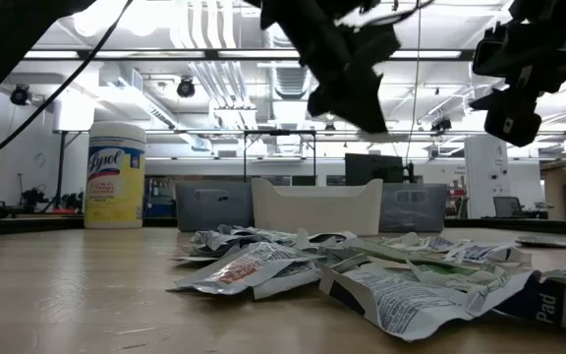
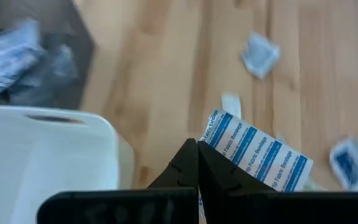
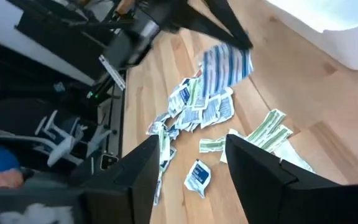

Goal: Pick & Place First Aid Supplies
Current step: Put the blue bandage pack into the right black bin

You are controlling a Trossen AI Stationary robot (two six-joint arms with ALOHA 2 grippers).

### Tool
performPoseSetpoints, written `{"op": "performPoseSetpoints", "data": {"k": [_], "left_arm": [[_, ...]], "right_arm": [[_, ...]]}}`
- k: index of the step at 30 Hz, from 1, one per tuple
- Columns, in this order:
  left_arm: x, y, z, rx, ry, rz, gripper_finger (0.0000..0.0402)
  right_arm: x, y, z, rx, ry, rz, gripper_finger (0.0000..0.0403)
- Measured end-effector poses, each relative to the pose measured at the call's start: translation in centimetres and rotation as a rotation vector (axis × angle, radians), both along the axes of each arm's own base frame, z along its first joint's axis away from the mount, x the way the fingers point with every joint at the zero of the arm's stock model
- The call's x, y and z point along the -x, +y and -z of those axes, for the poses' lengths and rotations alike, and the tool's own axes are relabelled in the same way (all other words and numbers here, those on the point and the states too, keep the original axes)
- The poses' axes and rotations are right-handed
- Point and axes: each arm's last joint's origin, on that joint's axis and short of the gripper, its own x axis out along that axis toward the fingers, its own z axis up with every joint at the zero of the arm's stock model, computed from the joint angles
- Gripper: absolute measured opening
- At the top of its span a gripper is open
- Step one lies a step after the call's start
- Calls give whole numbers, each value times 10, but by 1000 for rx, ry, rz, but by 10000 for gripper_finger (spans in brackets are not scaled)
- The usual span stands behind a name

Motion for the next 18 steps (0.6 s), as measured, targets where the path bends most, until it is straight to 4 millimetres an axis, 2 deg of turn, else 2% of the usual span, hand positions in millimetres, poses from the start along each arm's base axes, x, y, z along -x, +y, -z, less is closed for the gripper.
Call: {"op": "performPoseSetpoints", "data": {"k": [5, 8, 13, 18], "left_arm": [[-4, 3, -28, -12, -106, -128, 0], [-4, 4, -38, -20, -143, -165, 0], [-4, 5, -41, -29, -162, -205, 0], [-4, 4, -41, -19, -168, -227, 0]], "right_arm": [[-2, -3, -2, -22, -3, 113, 214], [-6, -6, -6, -53, -39, 187, 230], [-16, -11, -9, -61, -84, 276, 252], [-23, -14, -4, -65, -44, 326, 260]]}}
